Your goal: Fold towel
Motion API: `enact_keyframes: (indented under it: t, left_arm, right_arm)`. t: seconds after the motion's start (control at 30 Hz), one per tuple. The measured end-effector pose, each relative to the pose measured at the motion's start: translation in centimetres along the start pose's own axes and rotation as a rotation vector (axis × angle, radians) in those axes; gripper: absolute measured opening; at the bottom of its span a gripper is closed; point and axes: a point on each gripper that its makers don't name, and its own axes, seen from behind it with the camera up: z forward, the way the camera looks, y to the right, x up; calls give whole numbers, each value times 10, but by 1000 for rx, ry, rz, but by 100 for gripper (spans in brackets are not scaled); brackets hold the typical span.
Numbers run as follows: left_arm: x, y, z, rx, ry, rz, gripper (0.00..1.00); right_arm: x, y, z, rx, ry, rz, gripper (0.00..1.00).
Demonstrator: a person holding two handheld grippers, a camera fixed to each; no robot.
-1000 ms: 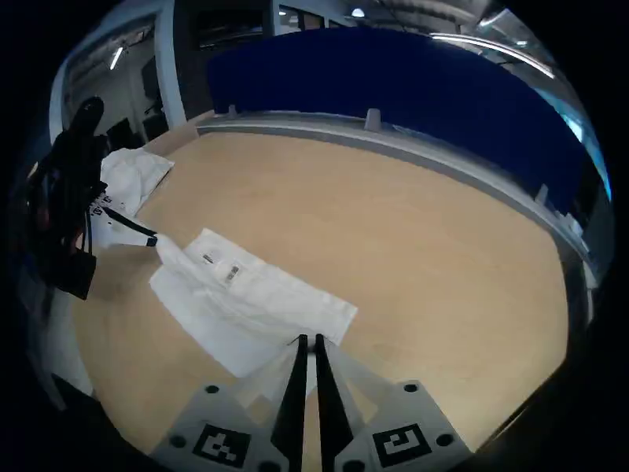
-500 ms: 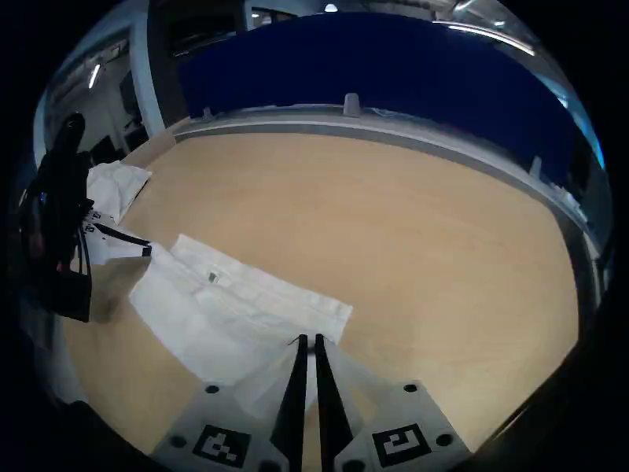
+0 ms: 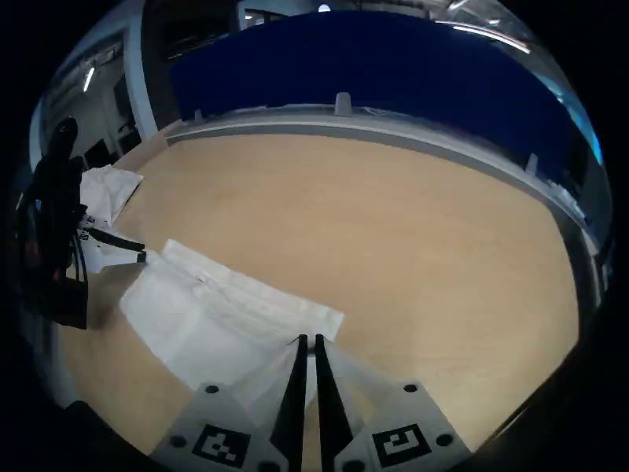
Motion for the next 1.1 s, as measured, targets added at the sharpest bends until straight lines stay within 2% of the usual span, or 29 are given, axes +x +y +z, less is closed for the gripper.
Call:
enact_keyframes:
  t: [0.07,0.1,0.13,0.23,0.33,0.4,0.47,0.53,0.77,1.1]
  left_arm:
    - [1,-1,0,6,2,2,39]
    - [2,-2,0,10,3,4,43]
    - [2,-3,0,13,4,7,46]
    - [4,-5,-2,24,8,14,68]
    - [5,-6,-5,28,12,15,84]
    - [5,-5,-6,28,14,11,89]
    - [5,-5,-7,28,15,4,89]
    - [6,-5,-8,29,15,-3,89]
    - [7,-3,-12,30,21,-9,89]
    - [-11,4,-37,38,26,-6,89]
  right_arm:
    - [0,0,1,2,-2,1,12]
    - [1,1,2,-3,-1,3,18]
    - [2,2,2,-9,1,5,26]
    - [5,7,2,-33,12,8,58]
    - [5,10,0,-44,19,5,74]
    - [4,10,-2,-43,19,1,84]
    - [3,10,-4,-40,18,-2,94]
    - [3,10,-6,-44,19,-4,97]
    - [1,7,-14,-39,22,-7,97]
    - [-19,-4,-33,-30,16,-4,97]
